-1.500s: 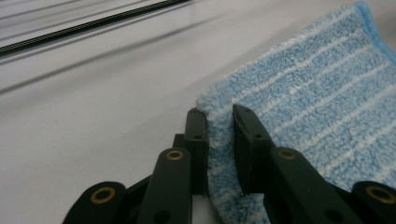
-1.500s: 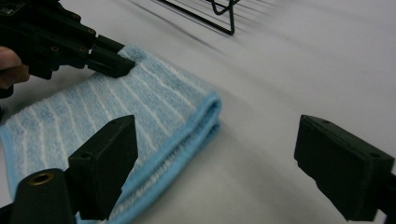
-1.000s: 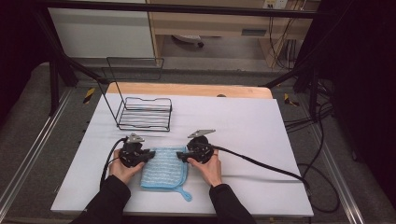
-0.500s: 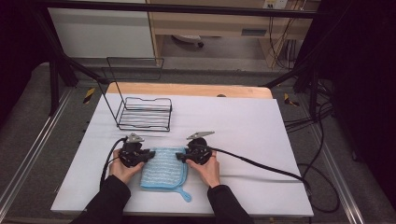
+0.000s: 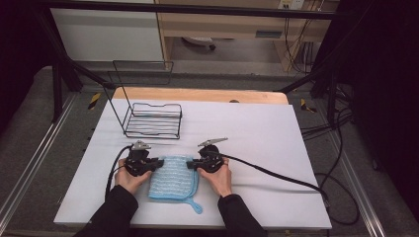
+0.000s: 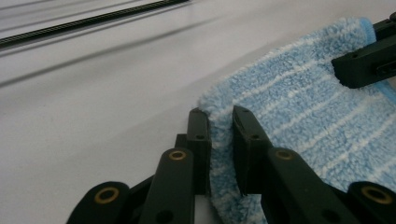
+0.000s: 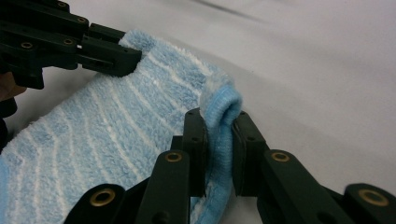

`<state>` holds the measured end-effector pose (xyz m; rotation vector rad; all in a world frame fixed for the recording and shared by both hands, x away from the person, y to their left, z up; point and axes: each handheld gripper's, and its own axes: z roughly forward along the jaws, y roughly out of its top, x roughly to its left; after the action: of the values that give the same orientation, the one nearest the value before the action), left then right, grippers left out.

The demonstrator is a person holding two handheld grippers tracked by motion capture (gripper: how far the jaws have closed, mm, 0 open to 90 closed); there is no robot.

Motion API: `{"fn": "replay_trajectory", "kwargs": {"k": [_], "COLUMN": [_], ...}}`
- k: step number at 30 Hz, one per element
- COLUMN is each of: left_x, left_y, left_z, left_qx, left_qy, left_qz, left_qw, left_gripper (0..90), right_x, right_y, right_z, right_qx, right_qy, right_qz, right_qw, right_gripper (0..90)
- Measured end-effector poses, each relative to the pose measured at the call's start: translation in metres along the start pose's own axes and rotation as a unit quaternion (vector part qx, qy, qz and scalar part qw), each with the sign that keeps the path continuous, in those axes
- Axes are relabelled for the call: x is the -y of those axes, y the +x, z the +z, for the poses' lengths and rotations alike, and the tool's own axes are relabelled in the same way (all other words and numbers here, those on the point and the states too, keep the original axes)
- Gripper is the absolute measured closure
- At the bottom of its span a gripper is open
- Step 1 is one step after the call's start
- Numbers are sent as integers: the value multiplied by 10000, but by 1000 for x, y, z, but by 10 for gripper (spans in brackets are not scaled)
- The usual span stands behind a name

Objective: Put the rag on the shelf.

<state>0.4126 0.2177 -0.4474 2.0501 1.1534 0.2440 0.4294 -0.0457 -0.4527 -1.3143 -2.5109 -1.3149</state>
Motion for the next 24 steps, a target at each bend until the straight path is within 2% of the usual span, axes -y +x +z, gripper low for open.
{"fn": "replay_trajectory", "kwargs": {"k": [4, 5, 6, 8, 11, 12, 15, 24], "left_x": [-1, -2, -2, -4, -8, -8, -11, -16], "left_y": [2, 2, 2, 1, 0, -1, -3, -9], "left_z": [-5, -7, -10, -16, -26, -29, -37, -53], "left_qx": [93, 113, 125, 166, 225, 239, 255, 312], "left_qy": [-97, -142, -205, -364, -614, -698, -870, -1166], "left_qz": [-68, -55, -35, -11, 27, 34, 117, 249], "left_qw": [9999, 9998, 9997, 9992, 9979, 9973, 9958, 9924], "left_gripper": [791, 792, 792, 792, 792, 792, 792, 792], "right_x": [-1, -2, -2, -4, -6, -7, -8, -9], "right_y": [2, 4, 4, 8, 11, 14, 17, 25], "right_z": [-5, -8, -8, -16, -21, -27, -33, -48], "right_qx": [9, -1, -1, -21, -30, -38, -52, -61], "right_qy": [-73, -163, -163, -327, -461, -610, -807, -1157], "right_qz": [-13, -52, -52, -96, -141, -182, -222, -408], "right_qw": [10000, 9999, 9999, 9994, 9988, 9980, 9965, 9924], "right_gripper": [791, 792, 792, 792, 791, 791, 791, 791]}}
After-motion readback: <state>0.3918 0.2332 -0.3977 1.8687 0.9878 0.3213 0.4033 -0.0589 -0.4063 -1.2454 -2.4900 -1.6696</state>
